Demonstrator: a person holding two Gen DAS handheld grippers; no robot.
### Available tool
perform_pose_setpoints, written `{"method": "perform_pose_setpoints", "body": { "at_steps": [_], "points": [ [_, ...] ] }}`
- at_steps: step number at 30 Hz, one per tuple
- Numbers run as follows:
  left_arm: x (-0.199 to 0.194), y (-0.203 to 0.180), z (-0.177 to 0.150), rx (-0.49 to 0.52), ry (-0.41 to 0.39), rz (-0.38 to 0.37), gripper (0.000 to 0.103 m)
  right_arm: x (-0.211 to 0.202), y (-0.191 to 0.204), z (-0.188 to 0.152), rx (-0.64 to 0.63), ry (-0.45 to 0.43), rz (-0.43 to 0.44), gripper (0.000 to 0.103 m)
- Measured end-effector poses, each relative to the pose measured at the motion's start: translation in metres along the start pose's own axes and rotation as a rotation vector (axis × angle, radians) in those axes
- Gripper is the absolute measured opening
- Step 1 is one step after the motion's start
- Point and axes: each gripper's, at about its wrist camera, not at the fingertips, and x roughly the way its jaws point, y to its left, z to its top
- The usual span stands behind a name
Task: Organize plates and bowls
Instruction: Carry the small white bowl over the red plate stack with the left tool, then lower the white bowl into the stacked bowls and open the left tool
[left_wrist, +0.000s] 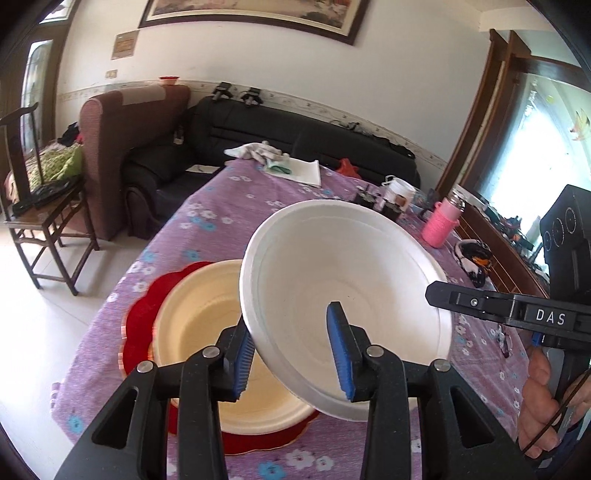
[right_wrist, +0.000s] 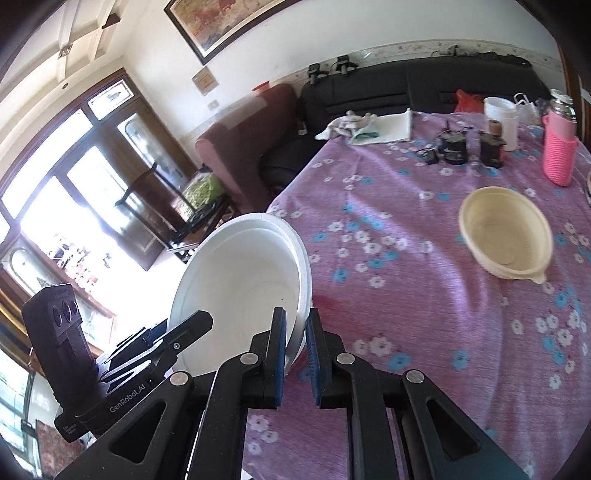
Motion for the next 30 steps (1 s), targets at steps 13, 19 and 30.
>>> {"method": "perform_pose_setpoints", "body": {
  "at_steps": [13, 19, 30],
  "points": [
    [0.000, 0.064, -0.022, -0.099, 0.061, 0.082, 0.036, 0.080, 0.034, -0.007, -0.009, 0.166, 0.051, 0.012],
    [0.004, 0.069, -0.025, -0.111, 0.067, 0.083, 0.036, 0.092, 0.037, -0.012, -0.025, 0.183, 0.039, 0.012],
    [0.004, 0.075, -0.024, -0.128, 0.061, 0.096, 0.036, 0.080, 0.041, -0.010, -0.060, 0.147, 0.038, 0.014]
  ]
}}
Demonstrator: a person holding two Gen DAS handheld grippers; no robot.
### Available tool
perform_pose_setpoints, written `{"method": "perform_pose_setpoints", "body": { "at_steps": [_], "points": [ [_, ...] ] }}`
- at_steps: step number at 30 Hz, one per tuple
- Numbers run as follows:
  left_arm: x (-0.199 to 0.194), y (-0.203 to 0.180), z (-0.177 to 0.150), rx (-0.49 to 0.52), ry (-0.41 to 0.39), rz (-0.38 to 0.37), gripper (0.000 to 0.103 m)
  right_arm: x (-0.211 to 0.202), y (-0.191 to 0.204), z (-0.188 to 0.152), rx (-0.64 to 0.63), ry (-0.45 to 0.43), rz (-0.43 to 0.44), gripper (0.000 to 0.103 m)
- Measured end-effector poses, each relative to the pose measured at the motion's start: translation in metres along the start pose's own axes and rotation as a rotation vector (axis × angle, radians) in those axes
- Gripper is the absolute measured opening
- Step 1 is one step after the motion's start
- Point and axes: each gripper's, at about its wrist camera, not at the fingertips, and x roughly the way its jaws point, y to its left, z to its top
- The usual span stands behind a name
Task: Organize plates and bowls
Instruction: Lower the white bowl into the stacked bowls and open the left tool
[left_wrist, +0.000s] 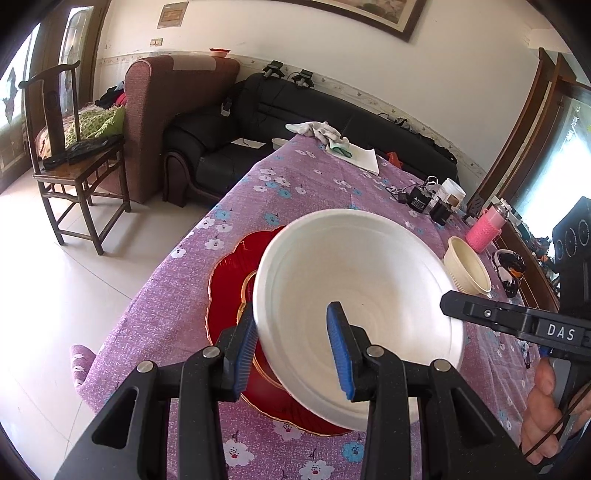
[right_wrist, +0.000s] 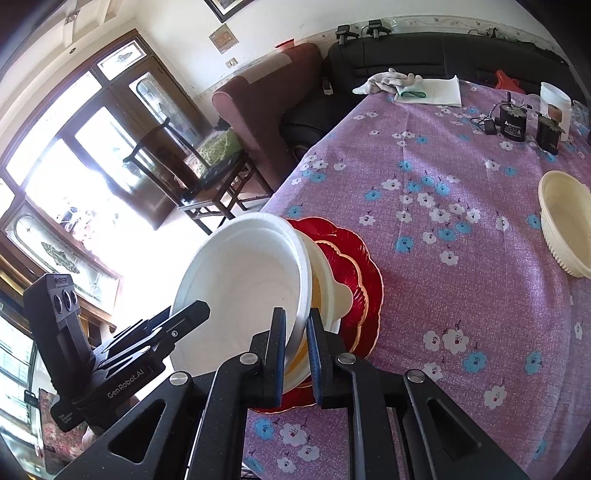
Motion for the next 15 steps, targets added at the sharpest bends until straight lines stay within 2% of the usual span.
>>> {"method": "perform_pose_setpoints", "body": {
  "at_steps": [11, 15],
  "points": [
    [-0.014, -0.008, 0.004, 0.007, -0.027, 0.012, 0.038, -0.030, -0.015, -0.007, 0.019, -0.052, 0.026, 0.014],
    [-0.024, -0.021, 0.007, 0.036, -0.051, 0.003, 0.041, -0.054, -0.043, -0.005, 0.043, -0.117, -0.018, 0.014]
  ]
}}
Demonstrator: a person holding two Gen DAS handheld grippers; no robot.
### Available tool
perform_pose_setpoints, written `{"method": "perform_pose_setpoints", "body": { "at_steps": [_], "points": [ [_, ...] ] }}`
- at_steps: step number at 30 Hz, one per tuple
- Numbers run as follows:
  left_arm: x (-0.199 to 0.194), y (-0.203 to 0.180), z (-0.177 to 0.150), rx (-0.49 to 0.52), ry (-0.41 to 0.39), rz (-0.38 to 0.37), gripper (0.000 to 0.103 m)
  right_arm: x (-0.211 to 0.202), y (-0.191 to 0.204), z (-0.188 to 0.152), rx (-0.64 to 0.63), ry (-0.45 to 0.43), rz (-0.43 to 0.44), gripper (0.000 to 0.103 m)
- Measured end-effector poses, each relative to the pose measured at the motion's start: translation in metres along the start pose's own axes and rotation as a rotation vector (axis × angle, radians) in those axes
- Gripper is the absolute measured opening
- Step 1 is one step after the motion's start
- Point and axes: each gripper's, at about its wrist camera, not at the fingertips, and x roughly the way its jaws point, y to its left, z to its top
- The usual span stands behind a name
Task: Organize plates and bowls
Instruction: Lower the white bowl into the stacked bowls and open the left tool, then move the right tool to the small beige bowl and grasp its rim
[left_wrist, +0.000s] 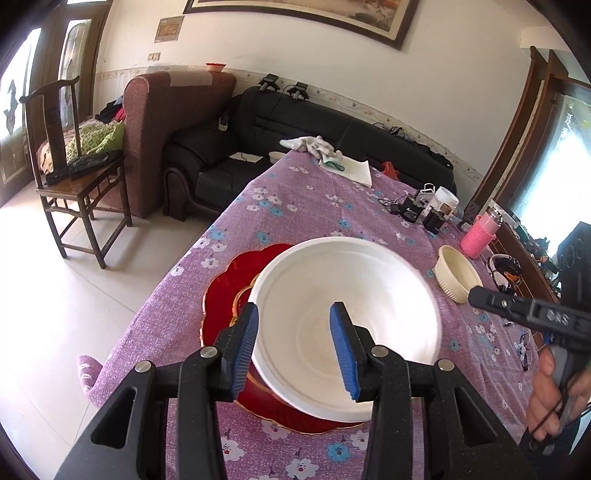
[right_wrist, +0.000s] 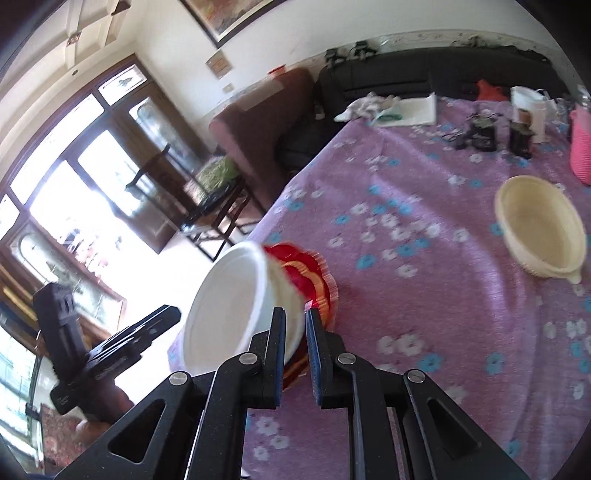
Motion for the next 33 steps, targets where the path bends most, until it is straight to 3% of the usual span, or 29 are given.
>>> {"method": "perform_pose_setpoints", "body": {
  "at_steps": [11, 18, 22, 29, 33],
  "points": [
    [0.008, -0.078, 0.000, 0.165, 0.033, -0.100, 0.043, -0.039, -0.149, 0.045, 0.265, -0.101, -0.253, 0.013],
    [0.024, -0.125, -0.012, 0.240, 0.087, -0.167, 0.044, -0.010, -0.207, 0.058, 0.350, -0.011, -0.290, 0.015],
    [0.033, -0.142, -0.020, 0.266, 0.122, -0.185, 0.044, 0.010, -0.211, 0.059, 0.338, 0.060, -0.241, 0.015],
    [0.039, -0.155, -0.023, 0.292, 0.146, -0.194, 0.045, 0.010, -0.196, 0.038, 0.232, 0.175, -0.178, 0.018],
    [0.045, -0.161, -0.022, 0.297, 0.155, -0.195, 0.047, -0.002, -0.183, 0.013, 0.146, 0.236, -0.222, 0.019]
  ]
}}
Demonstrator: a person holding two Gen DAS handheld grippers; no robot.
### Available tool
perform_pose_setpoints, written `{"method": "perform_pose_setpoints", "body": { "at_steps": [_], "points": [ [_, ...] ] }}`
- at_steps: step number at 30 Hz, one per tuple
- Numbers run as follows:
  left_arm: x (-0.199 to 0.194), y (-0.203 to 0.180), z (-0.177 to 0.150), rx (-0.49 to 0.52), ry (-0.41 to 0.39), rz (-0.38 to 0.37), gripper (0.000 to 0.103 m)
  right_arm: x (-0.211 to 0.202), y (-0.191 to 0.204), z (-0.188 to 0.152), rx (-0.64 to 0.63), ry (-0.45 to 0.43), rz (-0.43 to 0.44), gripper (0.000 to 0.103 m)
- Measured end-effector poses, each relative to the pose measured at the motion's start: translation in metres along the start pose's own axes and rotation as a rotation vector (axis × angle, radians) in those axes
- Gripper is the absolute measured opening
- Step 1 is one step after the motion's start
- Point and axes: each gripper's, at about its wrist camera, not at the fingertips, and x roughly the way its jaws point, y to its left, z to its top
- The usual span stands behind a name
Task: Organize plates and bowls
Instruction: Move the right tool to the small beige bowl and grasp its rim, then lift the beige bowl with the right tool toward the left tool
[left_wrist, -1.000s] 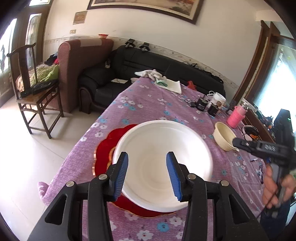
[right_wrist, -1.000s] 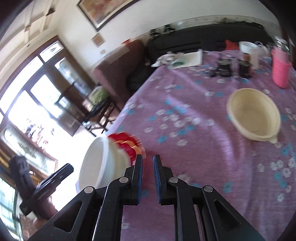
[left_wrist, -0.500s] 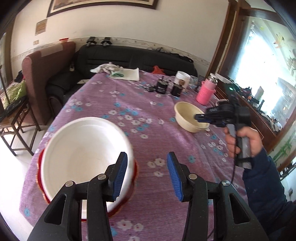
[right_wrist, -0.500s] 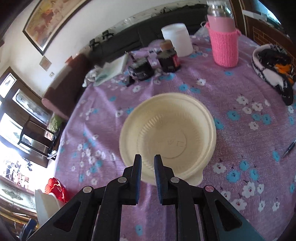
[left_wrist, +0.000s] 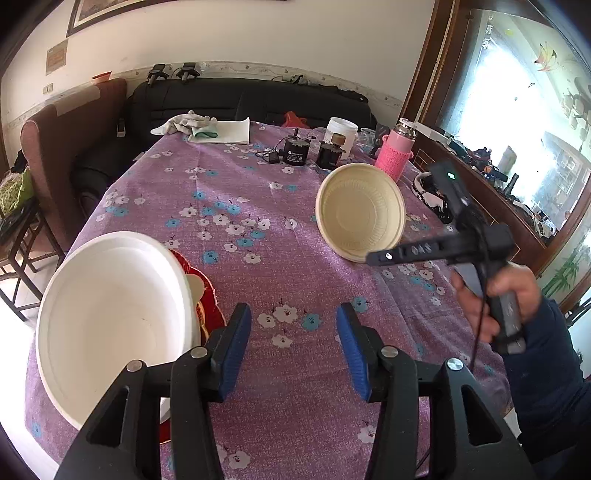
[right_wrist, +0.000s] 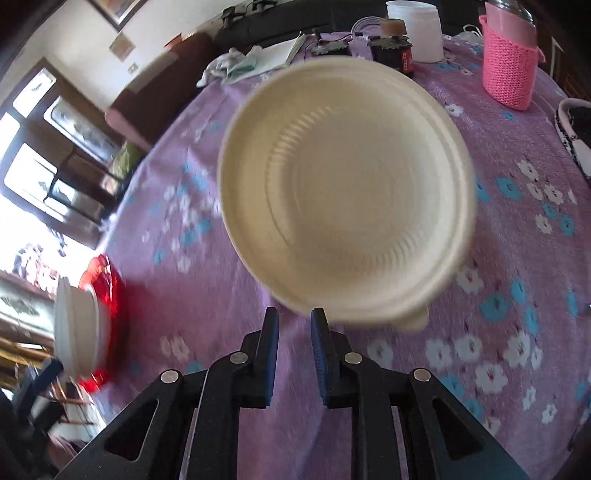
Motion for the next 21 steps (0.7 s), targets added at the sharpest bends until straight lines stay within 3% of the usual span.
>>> {"method": "perform_pose_setpoints", "body": {
  "at_steps": [3, 7, 11, 15, 21],
  "points": [
    [0.007, -0.007, 0.005, 0.010, 0.011, -0.010, 0.047, -0.022, 0.000, -0.018, -0.040, -0.049, -0.032, 0.019],
    [0.021, -0.022, 0.014, 0.029, 0.030, -0.025, 0.047, -0.060, -0.005, -0.027, -0.031, -0.186, -0.078, 0.019],
    [0.033, -0.038, 0.030, 0.042, 0.038, -0.024, 0.047, -0.070, -0.032, -0.023, 0.166, -0.257, -0.008, 0.025],
    [0.048, -0.045, 0.053, 0.037, 0.048, 0.010, 0.047, -0.049, -0.059, -0.017, 0.405, -0.250, 0.133, 0.025],
    [0.075, -0.047, 0.088, -0.007, 0.071, 0.038, 0.050, -0.034, -0.060, -0.008, 0.469, -0.287, 0.170, 0.025]
  ]
}}
